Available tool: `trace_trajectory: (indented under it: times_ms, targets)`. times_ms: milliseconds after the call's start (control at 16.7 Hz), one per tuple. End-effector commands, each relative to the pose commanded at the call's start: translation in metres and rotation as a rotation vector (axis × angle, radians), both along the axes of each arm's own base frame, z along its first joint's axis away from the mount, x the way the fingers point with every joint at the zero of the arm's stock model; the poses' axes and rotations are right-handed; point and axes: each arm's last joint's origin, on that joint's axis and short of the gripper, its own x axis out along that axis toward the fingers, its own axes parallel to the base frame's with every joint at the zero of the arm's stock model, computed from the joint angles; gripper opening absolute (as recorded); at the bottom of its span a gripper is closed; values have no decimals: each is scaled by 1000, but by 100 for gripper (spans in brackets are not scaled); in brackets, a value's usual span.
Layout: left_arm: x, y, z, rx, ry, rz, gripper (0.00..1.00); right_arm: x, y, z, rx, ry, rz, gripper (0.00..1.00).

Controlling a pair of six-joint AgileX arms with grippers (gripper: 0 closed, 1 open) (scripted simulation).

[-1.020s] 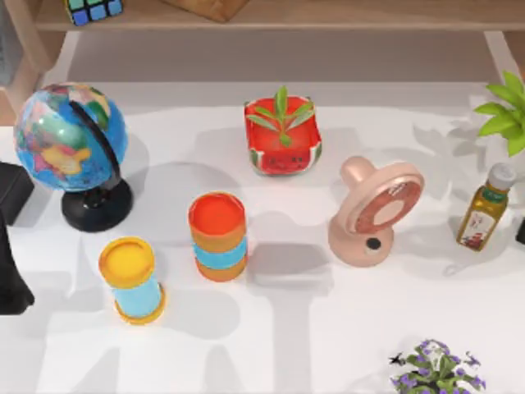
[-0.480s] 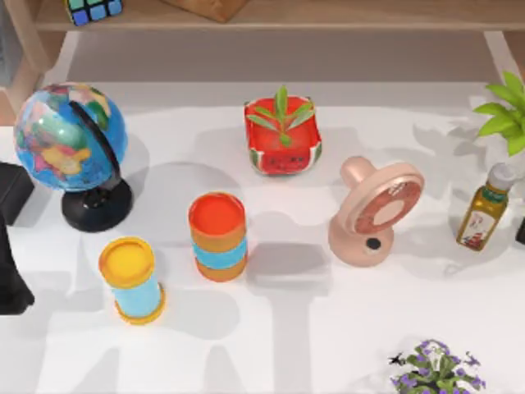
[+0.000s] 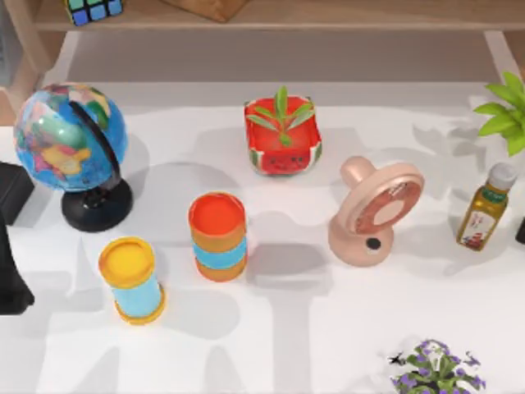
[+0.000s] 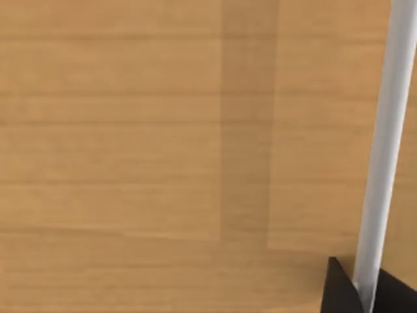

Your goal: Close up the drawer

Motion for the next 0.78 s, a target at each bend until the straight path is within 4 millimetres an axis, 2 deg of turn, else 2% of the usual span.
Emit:
trace_trajectory:
  times_ms: [240,600,780]
  targets:
    - [0,0,0,0,0,0,100,2,-1,-2,7,8,-4,0]
    - [0,0,0,0,0,0,100,52,-3,0,-3,-2,-2,0]
    - [0,0,0,0,0,0,100,61,-2,0,3,2,-3,0]
